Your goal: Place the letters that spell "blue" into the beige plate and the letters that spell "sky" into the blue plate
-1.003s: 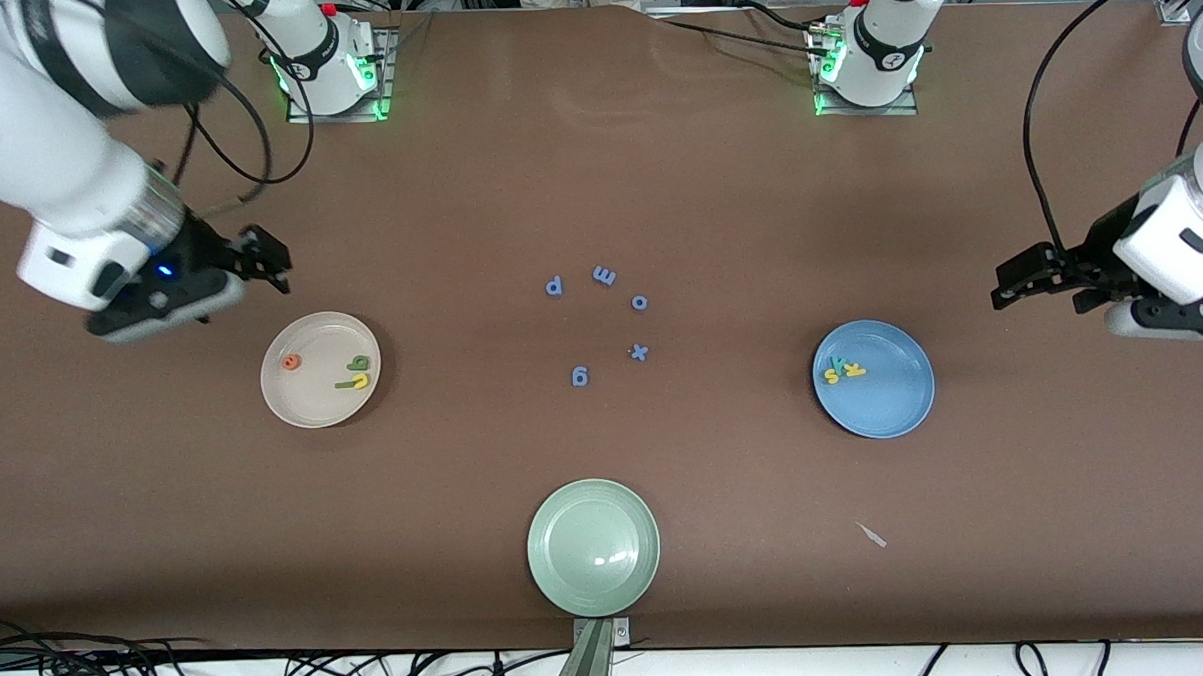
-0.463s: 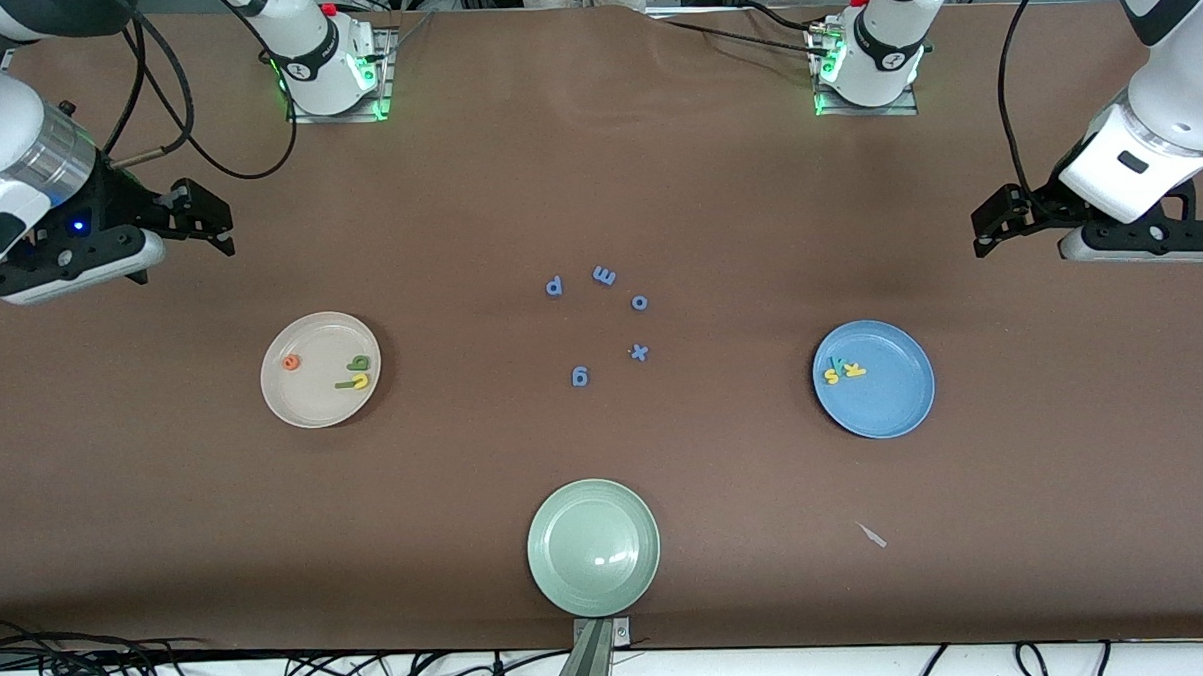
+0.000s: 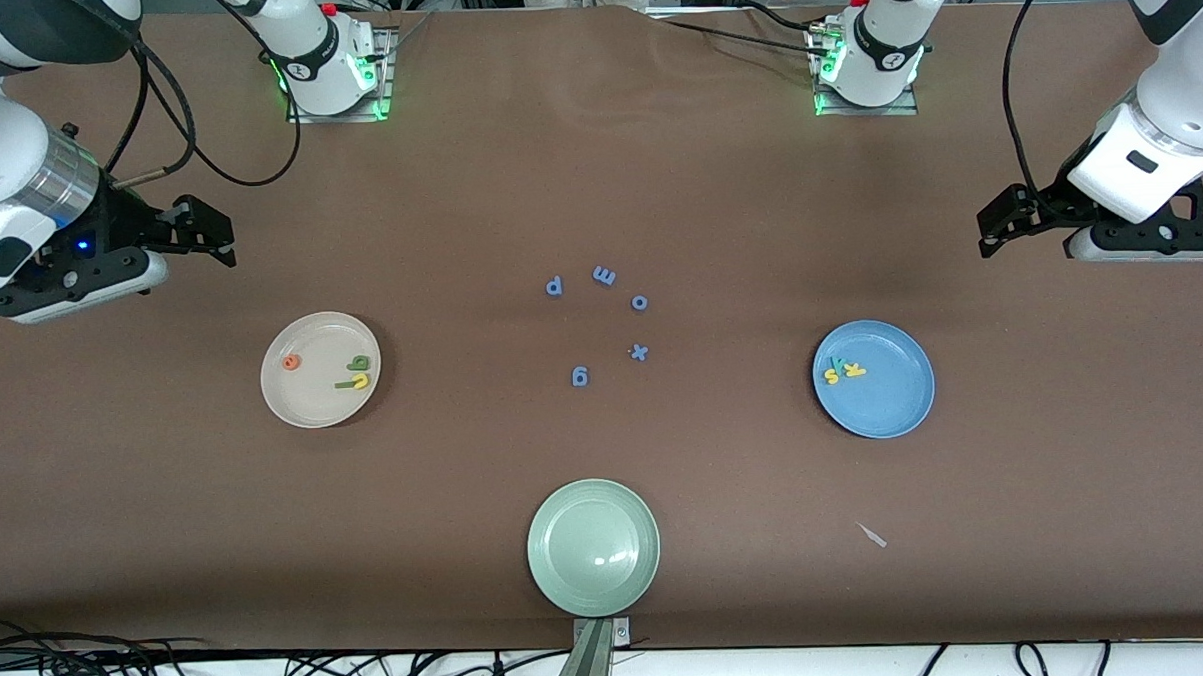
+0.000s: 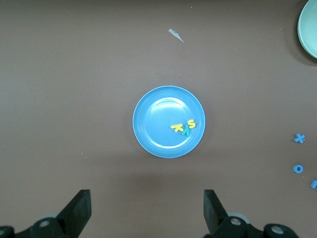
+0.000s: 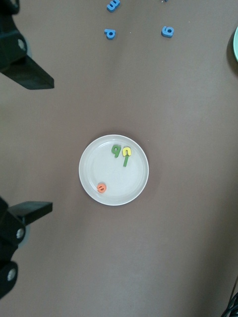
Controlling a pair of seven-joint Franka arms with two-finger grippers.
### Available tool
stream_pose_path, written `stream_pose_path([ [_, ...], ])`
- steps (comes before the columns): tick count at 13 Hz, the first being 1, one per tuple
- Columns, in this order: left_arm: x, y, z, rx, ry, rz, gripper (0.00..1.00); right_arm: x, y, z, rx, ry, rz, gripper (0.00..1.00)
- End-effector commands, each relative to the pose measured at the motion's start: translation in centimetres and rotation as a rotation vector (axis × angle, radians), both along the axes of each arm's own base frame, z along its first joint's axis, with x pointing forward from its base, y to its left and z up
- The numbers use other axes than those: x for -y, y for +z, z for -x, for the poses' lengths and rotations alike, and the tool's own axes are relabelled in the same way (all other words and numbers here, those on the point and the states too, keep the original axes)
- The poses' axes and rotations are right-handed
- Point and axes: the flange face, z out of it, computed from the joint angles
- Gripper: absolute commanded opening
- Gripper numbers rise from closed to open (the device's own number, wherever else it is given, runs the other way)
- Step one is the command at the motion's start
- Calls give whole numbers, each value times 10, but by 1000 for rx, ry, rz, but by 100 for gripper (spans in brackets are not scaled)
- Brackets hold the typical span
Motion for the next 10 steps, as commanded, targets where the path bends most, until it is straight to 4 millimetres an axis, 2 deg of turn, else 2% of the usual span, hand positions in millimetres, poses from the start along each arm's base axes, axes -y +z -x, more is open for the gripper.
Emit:
stream_pose_path([
  [1, -2, 5, 0, -26, 5, 15, 100, 9, 9, 0, -7, -9, -10, 100],
  [5, -3, 5, 0, -28, 6, 15, 100, 12, 9, -1, -5, -15, -3, 100],
  [8, -3, 5, 0, -28, 8, 15, 100, 27, 15, -3, 13, -54, -11, 100],
  [10, -3, 4, 0, -31, 8, 15, 100, 24, 14, -3, 14, -47, -5, 100],
])
